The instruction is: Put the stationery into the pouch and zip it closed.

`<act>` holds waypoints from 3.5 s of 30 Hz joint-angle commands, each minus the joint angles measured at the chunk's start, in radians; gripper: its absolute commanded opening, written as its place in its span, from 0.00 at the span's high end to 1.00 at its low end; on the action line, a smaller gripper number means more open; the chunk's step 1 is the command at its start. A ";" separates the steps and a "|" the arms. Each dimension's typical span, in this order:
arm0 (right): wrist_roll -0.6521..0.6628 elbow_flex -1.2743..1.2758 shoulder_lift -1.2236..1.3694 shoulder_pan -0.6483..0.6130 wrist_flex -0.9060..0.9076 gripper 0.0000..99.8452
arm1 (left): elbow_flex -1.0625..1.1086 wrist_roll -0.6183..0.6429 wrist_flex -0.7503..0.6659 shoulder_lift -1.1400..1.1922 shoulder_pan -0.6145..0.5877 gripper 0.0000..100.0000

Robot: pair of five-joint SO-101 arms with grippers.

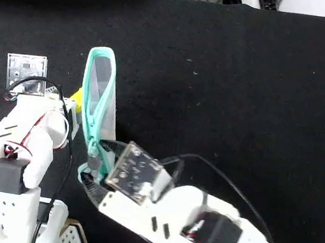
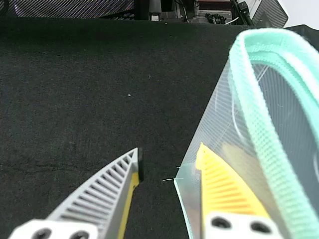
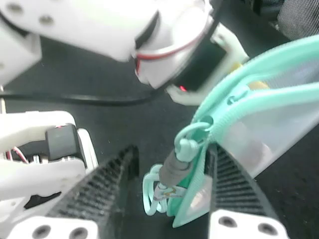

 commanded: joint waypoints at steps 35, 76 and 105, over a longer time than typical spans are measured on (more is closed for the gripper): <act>0.273 -0.096 0.028 0.322 0.164 0.82 | -0.008 0.000 -0.015 -0.011 0.015 0.80; 0.463 -0.170 -0.108 0.419 0.433 0.89 | 0.027 0.000 -0.023 -0.011 0.022 0.80; 0.324 -0.056 -0.114 0.396 0.328 0.88 | 0.024 0.003 -0.025 -0.011 0.024 0.80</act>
